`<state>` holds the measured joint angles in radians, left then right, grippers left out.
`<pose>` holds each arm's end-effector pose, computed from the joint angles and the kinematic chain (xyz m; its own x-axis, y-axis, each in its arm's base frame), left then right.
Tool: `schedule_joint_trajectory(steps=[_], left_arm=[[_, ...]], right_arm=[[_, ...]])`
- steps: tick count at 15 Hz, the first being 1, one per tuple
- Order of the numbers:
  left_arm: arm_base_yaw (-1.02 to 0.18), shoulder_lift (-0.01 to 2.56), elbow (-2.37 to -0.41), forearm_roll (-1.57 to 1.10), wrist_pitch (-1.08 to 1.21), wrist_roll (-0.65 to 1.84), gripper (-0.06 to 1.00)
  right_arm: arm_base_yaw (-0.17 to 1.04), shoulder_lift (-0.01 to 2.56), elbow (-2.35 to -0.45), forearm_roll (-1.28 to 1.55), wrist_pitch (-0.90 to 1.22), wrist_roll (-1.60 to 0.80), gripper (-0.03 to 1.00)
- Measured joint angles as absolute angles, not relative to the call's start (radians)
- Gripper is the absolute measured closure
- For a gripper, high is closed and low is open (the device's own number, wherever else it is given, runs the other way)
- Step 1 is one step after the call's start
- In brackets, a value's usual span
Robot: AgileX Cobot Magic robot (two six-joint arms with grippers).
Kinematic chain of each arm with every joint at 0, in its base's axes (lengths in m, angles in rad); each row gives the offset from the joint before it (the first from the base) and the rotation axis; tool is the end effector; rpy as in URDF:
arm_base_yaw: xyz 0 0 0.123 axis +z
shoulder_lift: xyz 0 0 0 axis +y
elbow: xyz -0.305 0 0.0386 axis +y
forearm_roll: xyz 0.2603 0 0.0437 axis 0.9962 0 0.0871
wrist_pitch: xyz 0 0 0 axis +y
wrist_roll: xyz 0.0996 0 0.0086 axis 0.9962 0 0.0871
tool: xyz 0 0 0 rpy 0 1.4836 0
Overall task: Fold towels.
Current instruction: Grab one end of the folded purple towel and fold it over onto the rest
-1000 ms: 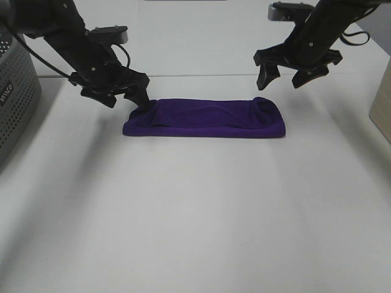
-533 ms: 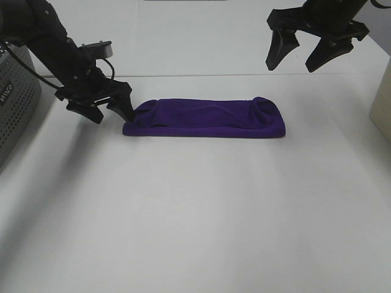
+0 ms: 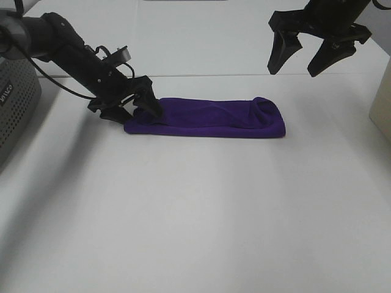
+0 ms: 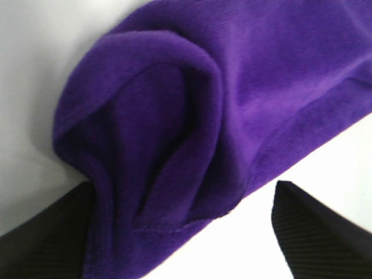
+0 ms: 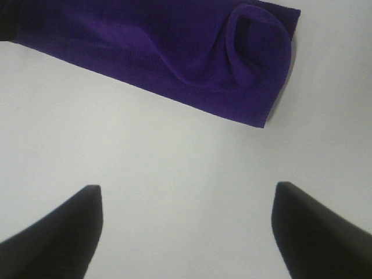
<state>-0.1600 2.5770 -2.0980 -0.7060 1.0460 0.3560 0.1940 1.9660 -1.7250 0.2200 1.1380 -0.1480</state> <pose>0.5345 -0.1432 0.0924 -0.9664 0.1160 -0.2295 0.2277 0.8005 -0.5544 0.4319 0.1050 0.2760 -0.9260 -0.2363 -0.2943 -0.2951 0.9395 0.1742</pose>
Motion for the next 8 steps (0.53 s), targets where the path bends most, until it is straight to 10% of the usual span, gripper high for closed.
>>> schedule_joint_trajectory(steps=[3, 6, 8], left_arm=[[-0.174, 2.649, -2.189, -0.793, 1.096, 0.357, 0.33], [-0.182, 2.678, -2.234, -0.751, 1.102, 0.359, 0.87], [-0.183, 2.685, -2.316, -0.712, 1.158, 0.356, 0.89]], right_arm=[[0.194, 1.966, -1.725, 0.22, 1.178, -0.152, 0.2], [0.194, 1.966, -1.725, 0.22, 1.208, -0.16, 0.2], [0.194, 1.966, -1.725, 0.22, 1.214, -0.166, 0.2]])
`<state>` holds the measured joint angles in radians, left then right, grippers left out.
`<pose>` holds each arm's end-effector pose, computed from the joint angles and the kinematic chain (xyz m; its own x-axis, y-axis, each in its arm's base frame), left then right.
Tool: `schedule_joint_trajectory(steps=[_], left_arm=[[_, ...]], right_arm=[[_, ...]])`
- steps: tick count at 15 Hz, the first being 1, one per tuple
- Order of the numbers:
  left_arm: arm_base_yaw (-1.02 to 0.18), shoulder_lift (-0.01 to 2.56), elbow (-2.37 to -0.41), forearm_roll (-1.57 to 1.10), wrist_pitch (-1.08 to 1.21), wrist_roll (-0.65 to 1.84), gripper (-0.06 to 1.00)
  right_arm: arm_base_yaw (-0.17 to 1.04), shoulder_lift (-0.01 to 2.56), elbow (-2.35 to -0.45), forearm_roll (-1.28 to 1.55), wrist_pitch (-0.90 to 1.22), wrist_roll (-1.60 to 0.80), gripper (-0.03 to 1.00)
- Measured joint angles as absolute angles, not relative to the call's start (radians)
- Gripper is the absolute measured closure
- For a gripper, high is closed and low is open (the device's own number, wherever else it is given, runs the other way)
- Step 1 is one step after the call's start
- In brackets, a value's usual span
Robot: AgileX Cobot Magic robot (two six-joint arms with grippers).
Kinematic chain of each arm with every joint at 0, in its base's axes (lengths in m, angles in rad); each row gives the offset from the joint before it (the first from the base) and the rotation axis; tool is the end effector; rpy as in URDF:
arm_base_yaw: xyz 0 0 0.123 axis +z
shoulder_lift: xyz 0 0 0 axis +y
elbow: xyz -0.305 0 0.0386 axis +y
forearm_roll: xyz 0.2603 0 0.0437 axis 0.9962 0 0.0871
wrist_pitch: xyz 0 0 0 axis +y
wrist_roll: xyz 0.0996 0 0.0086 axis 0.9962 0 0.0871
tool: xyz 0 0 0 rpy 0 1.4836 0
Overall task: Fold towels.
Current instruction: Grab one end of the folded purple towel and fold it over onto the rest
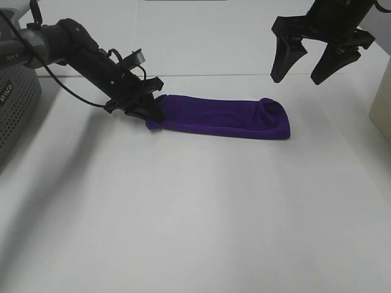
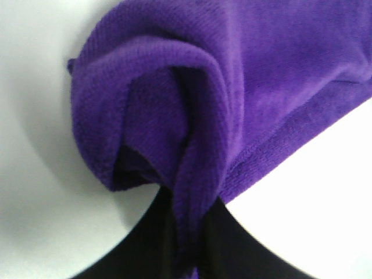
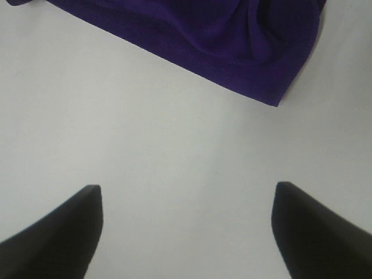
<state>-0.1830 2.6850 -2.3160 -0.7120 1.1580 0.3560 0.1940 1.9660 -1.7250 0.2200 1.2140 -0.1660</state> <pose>0.5481 -0.1623 0.0920 -0.9477 0.1939 -0.2534 0.3088 0.7574 -0.5753 0.4245 0.1042 0.2742 -0.9355 -0.2715 -0.2263 -0.3142 0.9320 0.1807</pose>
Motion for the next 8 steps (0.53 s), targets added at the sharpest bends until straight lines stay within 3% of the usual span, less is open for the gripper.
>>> schedule_joint_trajectory(steps=[5, 8], left_arm=[[-0.184, 2.61, -2.47, -0.555, 1.204, 0.281, 0.89], [-0.259, 2.591, -2.474, -0.573, 1.206, 0.28, 0.89]], right_arm=[[0.194, 1.958, -1.725, 0.223, 1.215, -0.166, 0.2], [0.194, 1.867, -1.725, 0.228, 1.217, -0.166, 0.2]])
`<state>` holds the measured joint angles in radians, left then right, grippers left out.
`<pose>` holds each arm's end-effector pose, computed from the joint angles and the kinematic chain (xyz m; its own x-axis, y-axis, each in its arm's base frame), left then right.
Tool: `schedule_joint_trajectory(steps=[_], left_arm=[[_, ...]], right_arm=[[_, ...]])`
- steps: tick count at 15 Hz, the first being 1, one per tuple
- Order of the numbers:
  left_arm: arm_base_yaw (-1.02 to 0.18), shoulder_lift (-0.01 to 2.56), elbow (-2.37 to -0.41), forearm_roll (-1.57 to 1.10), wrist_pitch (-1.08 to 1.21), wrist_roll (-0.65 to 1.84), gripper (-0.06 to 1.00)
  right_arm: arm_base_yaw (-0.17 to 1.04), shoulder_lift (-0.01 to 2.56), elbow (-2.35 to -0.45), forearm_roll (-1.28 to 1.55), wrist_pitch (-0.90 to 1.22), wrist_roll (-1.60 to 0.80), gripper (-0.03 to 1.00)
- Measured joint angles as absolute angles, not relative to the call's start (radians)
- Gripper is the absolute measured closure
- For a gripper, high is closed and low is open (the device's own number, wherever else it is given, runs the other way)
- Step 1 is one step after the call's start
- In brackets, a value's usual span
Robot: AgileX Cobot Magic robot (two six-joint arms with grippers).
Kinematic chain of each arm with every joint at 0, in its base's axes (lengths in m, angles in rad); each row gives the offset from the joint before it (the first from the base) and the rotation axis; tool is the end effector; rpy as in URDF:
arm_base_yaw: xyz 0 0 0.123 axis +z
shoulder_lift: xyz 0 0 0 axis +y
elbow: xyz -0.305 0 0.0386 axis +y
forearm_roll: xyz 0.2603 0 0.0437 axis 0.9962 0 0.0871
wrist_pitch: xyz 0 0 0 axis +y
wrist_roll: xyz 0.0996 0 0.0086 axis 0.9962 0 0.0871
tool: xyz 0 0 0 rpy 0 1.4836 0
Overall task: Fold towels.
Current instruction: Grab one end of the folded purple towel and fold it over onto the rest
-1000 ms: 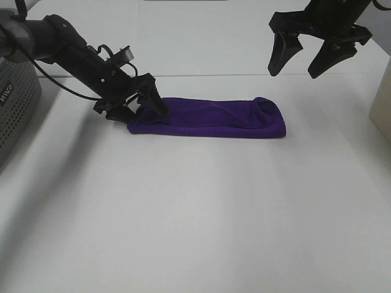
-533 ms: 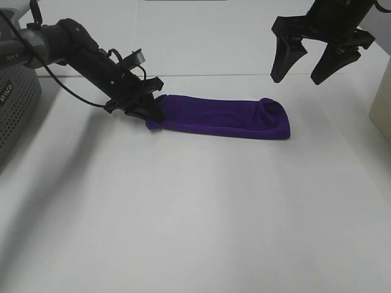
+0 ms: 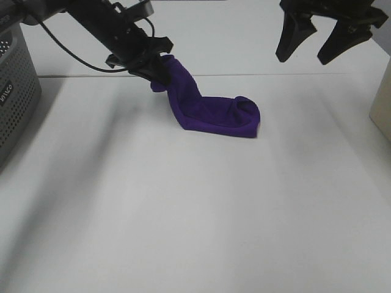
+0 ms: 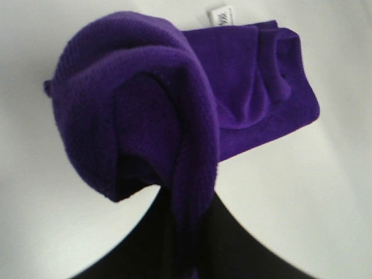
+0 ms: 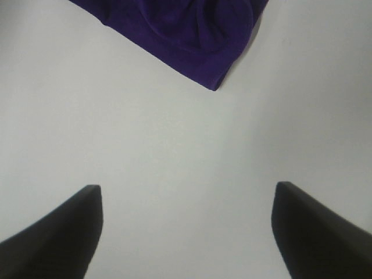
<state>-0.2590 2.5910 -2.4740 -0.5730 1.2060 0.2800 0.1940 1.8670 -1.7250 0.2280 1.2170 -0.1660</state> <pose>0.5447 -0.1967 0.1832 -0.8682 0.2780 -0.4110 0.4573 0.7695 -0.4457 0.4073 0.1016 0.3167 -0.9102 -0.2642 -0.3190 -0.3306 0.9273 0.1754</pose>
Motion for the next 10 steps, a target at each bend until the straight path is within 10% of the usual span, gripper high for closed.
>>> schedule_joint_trajectory(steps=[10], left_arm=[[-0.498, 2.632, -2.474, -0.575, 1.041, 0.21, 0.82]], right_arm=[[0.194, 1.663, -1.725, 0.261, 1.219, -0.167, 0.2]])
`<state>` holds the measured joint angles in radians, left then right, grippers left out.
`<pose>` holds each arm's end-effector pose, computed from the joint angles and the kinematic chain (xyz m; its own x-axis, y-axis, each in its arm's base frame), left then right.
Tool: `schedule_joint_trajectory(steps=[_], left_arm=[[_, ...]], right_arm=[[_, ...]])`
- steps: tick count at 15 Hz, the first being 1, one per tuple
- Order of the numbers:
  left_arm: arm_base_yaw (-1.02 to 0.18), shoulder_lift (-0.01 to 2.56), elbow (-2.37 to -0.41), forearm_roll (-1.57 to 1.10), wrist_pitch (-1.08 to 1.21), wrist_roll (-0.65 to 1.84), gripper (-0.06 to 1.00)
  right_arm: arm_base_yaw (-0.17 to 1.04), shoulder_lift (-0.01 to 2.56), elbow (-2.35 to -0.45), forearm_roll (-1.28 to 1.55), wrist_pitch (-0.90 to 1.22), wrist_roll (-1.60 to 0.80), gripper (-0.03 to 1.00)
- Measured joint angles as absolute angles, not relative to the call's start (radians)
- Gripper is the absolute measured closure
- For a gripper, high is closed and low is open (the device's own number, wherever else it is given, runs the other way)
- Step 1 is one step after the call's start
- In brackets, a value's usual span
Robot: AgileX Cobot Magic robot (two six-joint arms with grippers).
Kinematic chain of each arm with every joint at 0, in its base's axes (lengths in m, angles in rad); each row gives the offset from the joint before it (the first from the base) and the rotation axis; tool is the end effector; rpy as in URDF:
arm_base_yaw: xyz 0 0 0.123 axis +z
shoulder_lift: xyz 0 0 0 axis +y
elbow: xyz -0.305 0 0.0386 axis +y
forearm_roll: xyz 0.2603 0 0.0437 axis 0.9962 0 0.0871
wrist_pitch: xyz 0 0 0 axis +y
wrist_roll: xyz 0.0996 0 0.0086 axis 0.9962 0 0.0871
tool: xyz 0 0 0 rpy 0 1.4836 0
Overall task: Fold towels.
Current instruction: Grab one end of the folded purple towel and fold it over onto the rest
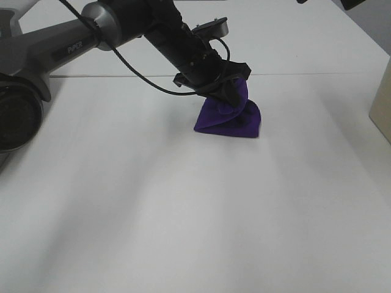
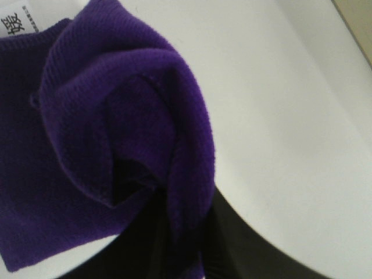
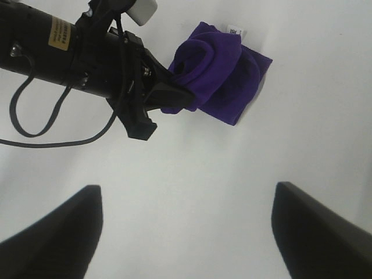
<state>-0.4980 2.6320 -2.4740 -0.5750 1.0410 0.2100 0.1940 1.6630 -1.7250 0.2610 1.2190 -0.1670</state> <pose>0.4996 -0.3251 0.1645 -0.8172 0.3375 -0.4671 0.5495 0.7007 -0.4551 0.3594 0.0953 0.3983 -0.8300 -0.2374 -0.5047 -0.3670 0.9139 0.1737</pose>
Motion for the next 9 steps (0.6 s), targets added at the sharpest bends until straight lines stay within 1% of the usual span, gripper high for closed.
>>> schedule_joint_trajectory(steps=[1, 3, 4, 5, 6, 9], left_arm=[[-0.503, 2.635, -2.474, -0.578, 1.006, 0.209, 0.72], [-0.506, 2.635, -2.474, -0.629, 0.962, 0.209, 0.46], [-0.506, 2.635, -2.474, -0.646, 0.961, 0.209, 0.37], [-0.506, 2.635, -2.474, -0.653, 0.961, 0.209, 0.34], [-0.506, 2.635, -2.474, -0.656, 0.961, 0.209, 0.33], [-0.506, 2.635, -2.474, -0.656, 0.935, 0.209, 0.32]], right_arm=[[0.194, 1.661, -1.725, 0.261, 1.219, -0.168, 0.2], [0.194, 1.659, -1.725, 0.276, 1.219, -0.168, 0.2], [0.194, 1.659, -1.725, 0.282, 1.219, -0.17, 0.2], [0.194, 1.659, -1.725, 0.283, 1.219, -0.172, 0.2], [0.194, 1.659, -1.725, 0.283, 1.219, -0.173, 0.2], [0.194, 1.659, -1.725, 0.283, 1.219, -0.173, 0.2]])
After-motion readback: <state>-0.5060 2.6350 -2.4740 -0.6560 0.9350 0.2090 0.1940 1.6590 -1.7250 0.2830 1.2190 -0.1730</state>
